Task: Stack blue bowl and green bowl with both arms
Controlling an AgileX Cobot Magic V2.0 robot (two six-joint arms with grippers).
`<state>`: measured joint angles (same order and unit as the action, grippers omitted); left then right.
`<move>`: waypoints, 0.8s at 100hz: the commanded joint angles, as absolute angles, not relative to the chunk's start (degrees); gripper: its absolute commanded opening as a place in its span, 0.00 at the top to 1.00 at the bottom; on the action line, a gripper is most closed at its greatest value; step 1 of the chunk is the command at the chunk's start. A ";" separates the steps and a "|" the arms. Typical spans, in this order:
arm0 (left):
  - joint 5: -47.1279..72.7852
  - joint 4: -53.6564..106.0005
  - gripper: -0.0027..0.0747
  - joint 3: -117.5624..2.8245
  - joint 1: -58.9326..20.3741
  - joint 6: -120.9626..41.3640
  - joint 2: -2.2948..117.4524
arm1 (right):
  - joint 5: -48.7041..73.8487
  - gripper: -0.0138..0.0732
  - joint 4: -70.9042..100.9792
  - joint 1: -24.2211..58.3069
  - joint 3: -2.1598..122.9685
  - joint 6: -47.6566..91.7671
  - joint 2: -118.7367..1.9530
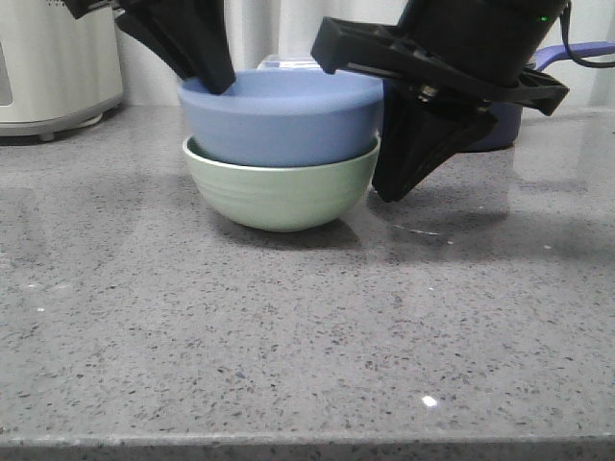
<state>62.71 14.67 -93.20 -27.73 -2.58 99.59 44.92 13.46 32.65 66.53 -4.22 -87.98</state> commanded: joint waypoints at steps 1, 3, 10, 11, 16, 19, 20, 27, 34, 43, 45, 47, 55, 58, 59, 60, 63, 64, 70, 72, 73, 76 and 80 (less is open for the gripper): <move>60.12 16.44 0.63 -95.25 -28.26 -2.12 96.90 | 43.01 0.93 14.23 32.62 68.03 -3.94 -86.24; 60.12 16.44 0.59 -95.25 -28.26 -2.12 96.90 | 43.01 0.93 14.23 32.62 68.03 -3.94 -86.24; 60.12 16.44 0.51 -95.25 -28.26 -2.12 96.90 | 43.01 0.93 14.23 32.62 68.03 -3.94 -86.24; 60.12 16.44 0.50 -95.25 -28.26 -2.12 96.90 | 43.01 0.93 14.23 32.62 68.03 -3.94 -86.24; 60.23 16.44 0.49 -95.25 -28.26 -2.12 96.90 | 43.01 0.93 14.23 32.62 68.03 -3.94 -86.24; 60.24 16.44 0.49 -95.25 -28.26 -2.12 96.79 | 43.01 0.93 14.23 32.62 68.03 -3.94 -86.24; 60.35 16.44 0.49 -95.25 -28.26 -2.12 96.79 | 43.01 0.93 14.23 32.62 68.03 -3.94 -86.24; 60.34 16.44 0.49 -95.25 -28.26 -2.12 96.59 | 42.95 0.93 14.23 32.62 68.03 -3.94 -86.23; 60.34 16.33 0.49 -95.25 -28.26 -2.12 96.04 | 42.96 0.93 14.23 32.62 68.03 -3.94 -86.23; 60.34 15.60 0.49 -95.25 -28.26 -2.12 95.09 | 43.18 0.93 14.23 32.62 68.03 -3.94 -86.23; 60.34 15.34 0.49 -95.25 -28.26 -2.12 94.70 | 43.18 0.93 14.23 32.62 68.03 -3.94 -86.23; 60.34 14.94 0.49 -95.25 -28.26 -2.12 94.48 | 43.18 0.93 14.23 32.62 68.03 -3.94 -86.23; 59.63 12.58 0.49 -94.51 -28.26 -2.12 93.01 | 43.16 0.93 14.23 32.59 68.03 -4.04 -85.82; 59.12 12.16 0.49 -94.01 -28.26 -2.12 92.26 | 43.04 0.93 14.23 32.59 68.03 -4.20 -85.54; 58.79 12.17 0.49 -93.66 -28.26 -2.12 91.86 | 43.07 0.93 14.23 32.59 68.03 -4.35 -85.48; 58.57 11.96 0.49 -93.46 -28.26 -2.12 91.65 | 42.99 0.93 14.23 32.51 68.03 -4.41 -85.32; 57.38 11.91 0.49 -92.59 -28.13 -2.01 90.69 | 42.83 0.93 14.18 32.40 68.03 -4.55 -84.94; 57.11 11.91 0.49 -92.06 -28.13 -1.87 90.19 | 42.77 0.93 14.18 32.40 68.03 -4.55 -84.83; 54.33 11.48 0.49 -89.40 -27.69 -0.95 87.75 | 42.70 0.93 13.76 32.12 68.03 -4.60 -83.63; 53.73 11.14 0.49 -88.27 -27.53 -0.73 86.73 | 42.70 0.93 13.67 31.97 68.03 -4.60 -83.28; 53.14 10.99 0.49 -87.47 -27.52 -0.67 86.05 | 42.75 0.93 13.67 31.82 68.03 -4.60 -83.15; 52.13 10.46 0.49 -85.81 -26.95 0.00 84.68 | 42.88 0.93 13.56 31.55 68.03 -4.60 -82.55; 51.20 10.06 0.49 -83.29 -26.24 0.36 82.56 | 43.02 0.93 13.54 31.02 68.03 -4.60 -81.89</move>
<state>56.17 10.57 -85.57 -27.24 -1.45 88.62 44.92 13.46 32.15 66.53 -4.56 -85.88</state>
